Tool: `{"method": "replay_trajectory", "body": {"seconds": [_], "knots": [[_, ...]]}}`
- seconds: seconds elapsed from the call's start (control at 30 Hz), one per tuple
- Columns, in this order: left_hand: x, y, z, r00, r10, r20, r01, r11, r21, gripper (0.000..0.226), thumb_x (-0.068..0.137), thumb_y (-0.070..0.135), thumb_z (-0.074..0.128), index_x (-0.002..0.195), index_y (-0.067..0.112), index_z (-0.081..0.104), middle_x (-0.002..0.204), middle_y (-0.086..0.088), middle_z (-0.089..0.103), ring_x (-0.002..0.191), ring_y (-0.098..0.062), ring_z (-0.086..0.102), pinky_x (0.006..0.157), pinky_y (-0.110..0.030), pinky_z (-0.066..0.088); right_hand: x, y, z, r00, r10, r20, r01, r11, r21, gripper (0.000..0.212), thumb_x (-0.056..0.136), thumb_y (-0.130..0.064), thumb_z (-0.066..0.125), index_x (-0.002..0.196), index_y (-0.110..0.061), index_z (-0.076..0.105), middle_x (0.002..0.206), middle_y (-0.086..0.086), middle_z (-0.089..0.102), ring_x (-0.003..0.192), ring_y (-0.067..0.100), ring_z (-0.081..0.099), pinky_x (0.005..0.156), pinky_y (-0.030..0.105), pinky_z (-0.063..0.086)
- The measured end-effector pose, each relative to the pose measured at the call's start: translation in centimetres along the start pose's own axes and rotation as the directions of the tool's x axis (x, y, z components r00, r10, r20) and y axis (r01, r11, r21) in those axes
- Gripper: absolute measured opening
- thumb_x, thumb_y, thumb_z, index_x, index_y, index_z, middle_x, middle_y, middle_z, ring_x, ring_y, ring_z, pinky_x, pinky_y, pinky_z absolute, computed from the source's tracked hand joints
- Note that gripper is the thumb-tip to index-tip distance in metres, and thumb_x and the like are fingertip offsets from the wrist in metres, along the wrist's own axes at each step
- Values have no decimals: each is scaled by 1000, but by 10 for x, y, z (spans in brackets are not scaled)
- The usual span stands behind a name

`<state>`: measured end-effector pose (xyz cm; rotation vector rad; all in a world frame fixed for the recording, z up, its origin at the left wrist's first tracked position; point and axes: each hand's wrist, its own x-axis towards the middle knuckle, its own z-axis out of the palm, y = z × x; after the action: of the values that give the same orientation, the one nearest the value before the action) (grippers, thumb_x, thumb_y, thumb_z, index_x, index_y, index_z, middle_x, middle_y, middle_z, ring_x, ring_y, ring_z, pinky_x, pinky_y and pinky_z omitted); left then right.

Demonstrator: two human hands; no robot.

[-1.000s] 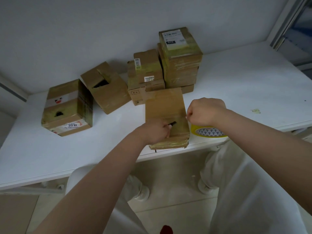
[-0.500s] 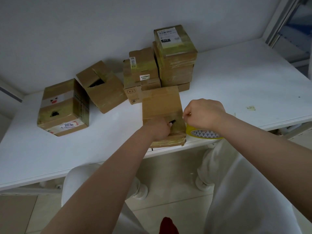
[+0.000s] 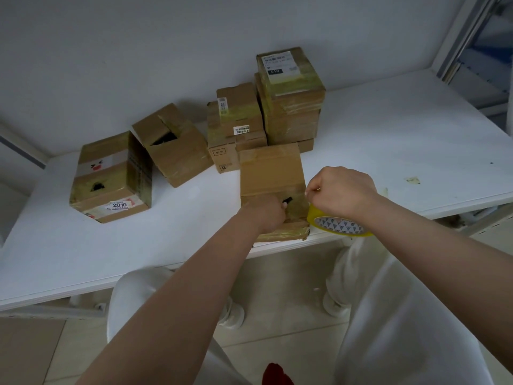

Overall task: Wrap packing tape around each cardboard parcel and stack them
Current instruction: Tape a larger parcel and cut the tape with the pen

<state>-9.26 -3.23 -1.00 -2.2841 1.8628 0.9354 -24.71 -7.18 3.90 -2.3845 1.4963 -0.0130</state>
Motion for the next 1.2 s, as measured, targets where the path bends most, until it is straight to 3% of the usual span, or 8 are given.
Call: {"method": "replay_trajectory", "body": {"seconds": [0.3,0.43,0.53,0.63,0.83,1.0,1.07,1.2], "knots": [[-2,0,-1,1000,21,-12,-22,999,-29,34,106,27,29,85,12,52,74,-2,48,70,-15,46,69,-28,39,-4,30,-46,988,137,-76,-129,987,94,25,89,-28,53,93,-36,76,116,-15,67,100,19,57,73,29,39],[-13,-7,-12,999,6,-50,-25,928,-373,40,105,25,36,71,15,56,76,-2,52,78,-19,50,73,-30,40,-5,43,-49,985,165,-56,-158,981,114,24,90,-29,53,94,-38,75,117,-14,66,104,20,57,74,30,40],[-22,-32,-20,955,-177,-238,21,842,-539,40,105,30,36,85,17,68,89,-2,56,84,-18,51,84,-34,44,-3,38,-33,985,174,-23,-168,972,162,22,90,-32,54,92,-38,75,115,-14,67,98,16,56,74,29,38],[-22,-64,-24,864,-340,-371,135,867,-480,35,105,31,37,112,11,65,108,-11,65,82,-18,57,72,-29,47,2,28,-24,987,158,10,-156,962,222,20,91,-33,55,93,-38,75,116,-16,66,93,12,51,75,28,36],[-12,-97,-22,835,-494,-241,387,840,-380,55,101,43,42,136,0,39,132,-19,53,117,-34,55,86,-38,45,13,15,-20,992,113,51,-122,957,262,16,91,-37,57,88,-39,73,116,-15,66,93,12,51,76,30,39],[-33,-63,-24,773,-320,-548,-66,818,-571,55,96,56,44,132,16,57,133,-4,59,121,-21,55,100,-35,43,15,11,-22,992,47,118,-90,914,395,13,91,-36,61,86,-36,73,114,-8,67,101,16,56,92,39,48],[-40,-37,-26,843,-250,-476,-180,703,-688,56,90,65,46,122,21,62,120,2,65,110,-16,59,95,-36,47,14,7,-24,990,7,143,-73,884,461,13,91,-32,63,91,-31,76,107,-5,67,101,17,57,94,40,48],[-44,-1,-27,968,-185,-167,-11,637,-770,72,71,81,42,101,20,67,102,1,70,92,-14,63,83,-34,51,11,0,-30,987,-51,152,-38,848,529,13,91,-27,64,91,-26,78,94,-9,66,92,9,59,87,31,46]]}}
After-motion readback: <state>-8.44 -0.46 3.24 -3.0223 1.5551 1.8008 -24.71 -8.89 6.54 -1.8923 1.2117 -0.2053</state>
